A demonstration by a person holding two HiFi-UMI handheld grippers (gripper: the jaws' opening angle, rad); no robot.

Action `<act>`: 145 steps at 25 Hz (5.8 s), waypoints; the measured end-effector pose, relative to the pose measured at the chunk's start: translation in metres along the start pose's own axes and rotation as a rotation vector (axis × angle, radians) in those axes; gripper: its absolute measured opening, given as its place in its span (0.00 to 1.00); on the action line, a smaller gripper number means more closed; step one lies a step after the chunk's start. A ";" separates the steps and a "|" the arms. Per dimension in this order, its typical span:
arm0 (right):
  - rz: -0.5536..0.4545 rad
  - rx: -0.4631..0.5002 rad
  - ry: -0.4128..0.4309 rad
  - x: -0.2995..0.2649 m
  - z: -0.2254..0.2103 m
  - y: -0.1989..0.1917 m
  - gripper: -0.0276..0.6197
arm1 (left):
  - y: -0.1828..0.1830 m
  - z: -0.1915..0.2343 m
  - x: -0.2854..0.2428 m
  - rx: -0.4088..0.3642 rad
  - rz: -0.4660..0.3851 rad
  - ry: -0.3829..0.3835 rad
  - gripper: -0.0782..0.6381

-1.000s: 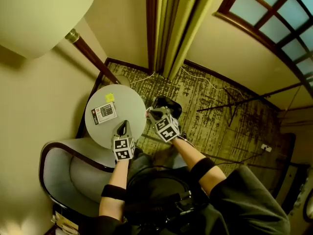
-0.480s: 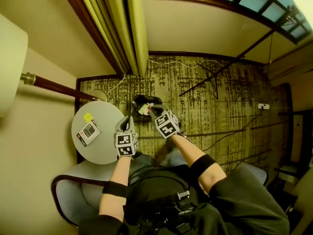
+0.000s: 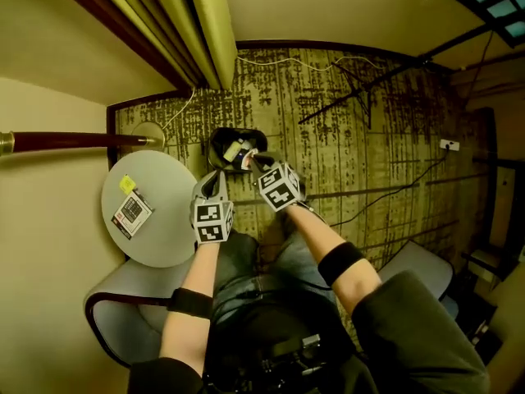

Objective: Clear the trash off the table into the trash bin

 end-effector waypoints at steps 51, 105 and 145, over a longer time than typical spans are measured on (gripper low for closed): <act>0.133 0.014 -0.012 -0.187 -0.042 -0.124 0.08 | -0.096 0.027 -0.165 0.140 0.086 0.006 0.11; -0.153 0.566 0.507 0.081 0.319 0.106 0.04 | -0.131 0.074 0.330 0.497 -0.256 0.622 0.11; -0.040 0.614 0.466 -0.106 0.446 0.091 0.04 | -0.342 0.292 0.257 1.563 -0.675 0.333 0.42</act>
Point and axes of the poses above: the fingertips, and each gripper's own axes: x backward along the fingers, z to its left, y out of its top, the point moved 6 cm from there along x, backward along the fingers, and after that the axes turned 8 degrees about -y, right-handed, at the moved point
